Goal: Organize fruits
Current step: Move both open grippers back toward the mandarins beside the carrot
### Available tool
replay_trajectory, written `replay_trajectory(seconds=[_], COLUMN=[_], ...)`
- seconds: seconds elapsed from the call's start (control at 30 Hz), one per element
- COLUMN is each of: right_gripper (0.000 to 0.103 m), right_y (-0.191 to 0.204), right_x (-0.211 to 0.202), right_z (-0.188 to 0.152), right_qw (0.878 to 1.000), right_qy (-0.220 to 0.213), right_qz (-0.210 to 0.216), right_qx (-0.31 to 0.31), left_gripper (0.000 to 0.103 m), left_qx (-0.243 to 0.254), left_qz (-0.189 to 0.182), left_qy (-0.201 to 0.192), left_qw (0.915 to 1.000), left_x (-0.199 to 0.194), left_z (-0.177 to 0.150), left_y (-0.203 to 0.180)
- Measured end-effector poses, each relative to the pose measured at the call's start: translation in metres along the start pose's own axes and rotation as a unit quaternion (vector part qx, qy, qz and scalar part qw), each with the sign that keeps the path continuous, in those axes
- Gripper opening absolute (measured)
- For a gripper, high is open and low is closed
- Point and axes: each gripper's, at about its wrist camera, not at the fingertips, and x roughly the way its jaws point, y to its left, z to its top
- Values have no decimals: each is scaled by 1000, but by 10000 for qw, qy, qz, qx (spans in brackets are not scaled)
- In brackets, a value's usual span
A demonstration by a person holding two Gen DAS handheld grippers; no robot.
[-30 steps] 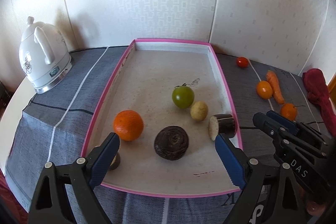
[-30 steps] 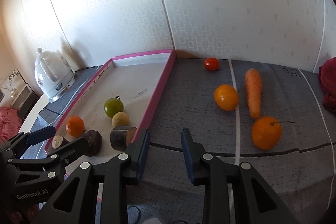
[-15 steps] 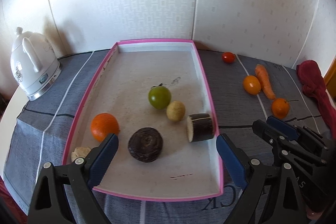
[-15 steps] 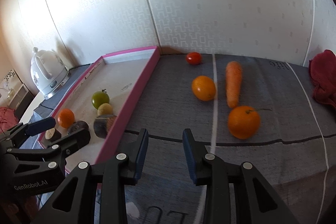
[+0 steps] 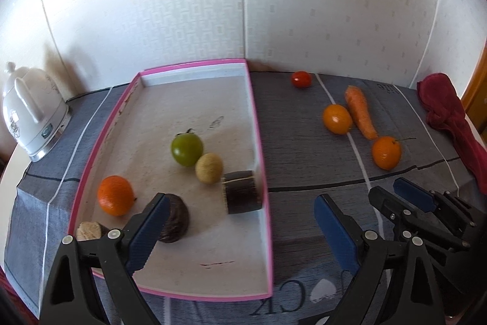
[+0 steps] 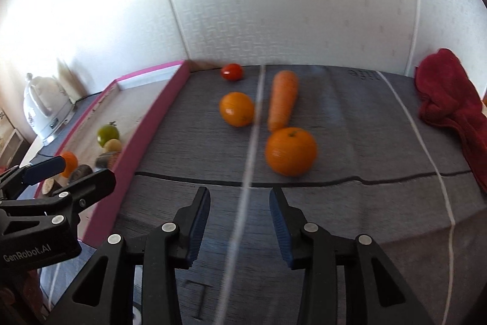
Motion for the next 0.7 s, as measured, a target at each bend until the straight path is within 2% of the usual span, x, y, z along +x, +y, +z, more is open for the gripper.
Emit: replay_trajectory(seconds=[0.3, 0.47, 0.7], right_gripper=[41, 41, 41], right_y=[-21, -32, -29], right_x=[-12, -3, 17], right_z=[1, 11, 21], right_qw=[9992, 9989, 9990], right_qy=[-214, -234, -177], right_qz=[-262, -176, -273], right_qx=[217, 370, 320], left_gripper=[96, 96, 96], left_qx=[275, 300, 283], left_qz=[-99, -107, -74], left_qy=[-47, -20, 19], left_qw=[9996, 9995, 9996], left_x=[3, 6, 10], left_z=[0, -1, 0], left_y=[-29, -35, -34])
